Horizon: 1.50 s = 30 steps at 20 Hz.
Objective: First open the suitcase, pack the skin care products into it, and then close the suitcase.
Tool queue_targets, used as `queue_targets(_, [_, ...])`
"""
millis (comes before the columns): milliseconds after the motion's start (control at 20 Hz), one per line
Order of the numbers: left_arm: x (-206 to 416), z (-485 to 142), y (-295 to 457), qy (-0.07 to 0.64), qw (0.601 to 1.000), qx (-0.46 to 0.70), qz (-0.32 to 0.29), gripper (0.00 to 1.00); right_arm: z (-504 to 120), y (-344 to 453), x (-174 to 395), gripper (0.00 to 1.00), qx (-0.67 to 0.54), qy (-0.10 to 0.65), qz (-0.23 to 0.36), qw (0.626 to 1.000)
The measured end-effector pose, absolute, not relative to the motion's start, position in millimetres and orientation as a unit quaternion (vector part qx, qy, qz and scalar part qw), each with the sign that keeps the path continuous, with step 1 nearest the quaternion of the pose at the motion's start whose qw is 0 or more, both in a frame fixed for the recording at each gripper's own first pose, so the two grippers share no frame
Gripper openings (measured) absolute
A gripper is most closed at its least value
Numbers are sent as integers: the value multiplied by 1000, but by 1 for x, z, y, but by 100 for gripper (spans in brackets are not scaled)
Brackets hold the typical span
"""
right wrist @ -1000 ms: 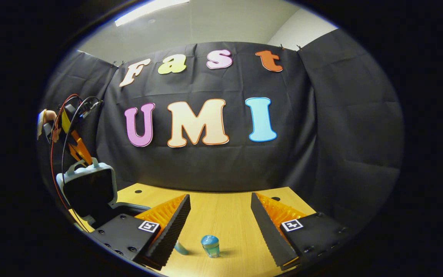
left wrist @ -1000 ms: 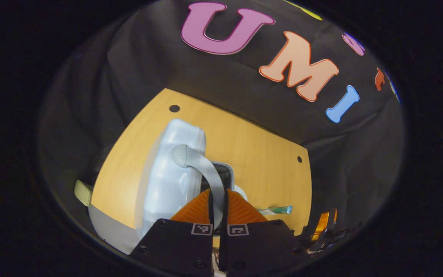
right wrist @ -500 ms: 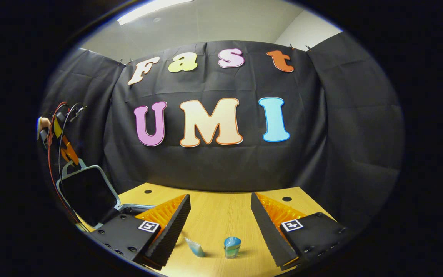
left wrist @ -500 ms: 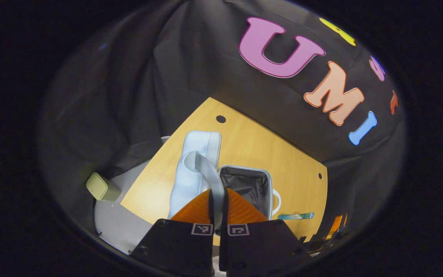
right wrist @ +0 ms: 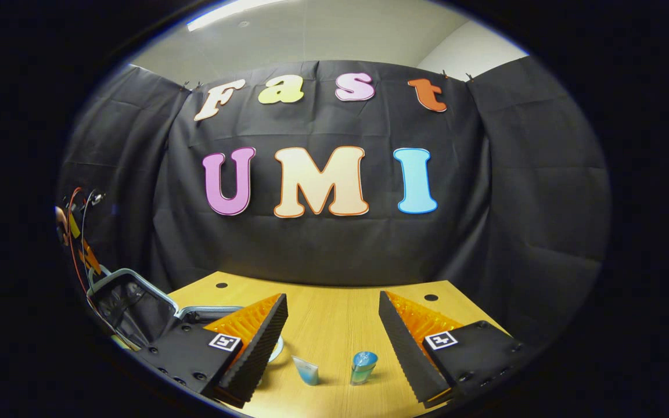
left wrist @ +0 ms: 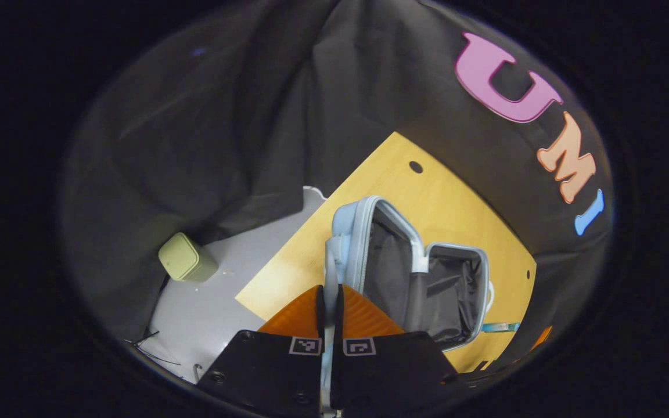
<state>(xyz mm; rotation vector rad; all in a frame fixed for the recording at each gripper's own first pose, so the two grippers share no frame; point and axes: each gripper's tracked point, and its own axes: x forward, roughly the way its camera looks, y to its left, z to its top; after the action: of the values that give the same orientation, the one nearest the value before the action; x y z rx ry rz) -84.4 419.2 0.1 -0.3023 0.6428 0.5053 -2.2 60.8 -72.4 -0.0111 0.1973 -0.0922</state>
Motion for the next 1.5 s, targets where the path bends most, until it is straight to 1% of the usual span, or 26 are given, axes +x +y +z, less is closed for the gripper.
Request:
queue_targets(300, [-96, -62, 463, 338, 883, -196, 260, 0, -68, 69, -3, 99, -21, 101, -46, 994])
queue_targets(500, [-95, -89, 476, 357, 869, -216, 267, 0, -69, 73, -7, 99, -24, 104, -45, 993])
queue_targets(550, [-96, -92, 482, 358, 865, -217, 278, 0, -69, 74, -7, 99, -23, 104, -45, 993])
queue_targets(650, [-101, -98, 489, 362, 857, -218, 296, 5, -72, 74, -12, 99, -22, 107, -44, 993])
queue_targets(700, [-104, -98, 491, 358, 857, -216, 299, 11, -75, 72, -13, 99, -22, 108, -46, 993])
queue_targets(750, [-103, -98, 488, 354, 860, -220, 294, 12, -77, 69, -15, 99, -21, 110, -48, 993])
queue_targets(950, [-109, -77, 481, 334, 873, -167, 313, 94, -86, 54, -18, 99, -11, 119, -55, 991])
queue_targets(1000, [-108, -71, 472, 329, 878, -158, 310, 94, -89, 50, -19, 99, -9, 120, -55, 991])
queue_targets(1050, [-110, -64, 457, 324, 884, -150, 303, 96, -90, 46, -20, 99, -8, 123, -56, 991])
queue_targets(1200, [-109, -48, 405, 317, 901, -115, 272, 96, -100, 34, -21, 99, -8, 135, -50, 990])
queue_targets(1400, [-108, -38, 317, 309, 924, -70, 215, 96, -108, 16, -26, 99, -4, 147, -35, 988])
queue_targets(1450, [-107, -40, 292, 307, 928, -69, 198, 98, -110, 11, -28, 96, -3, 151, -32, 988])
queue_targets(1500, [-106, -42, 267, 307, 932, -68, 181, 95, -113, 6, -29, 99, -2, 155, -29, 987])
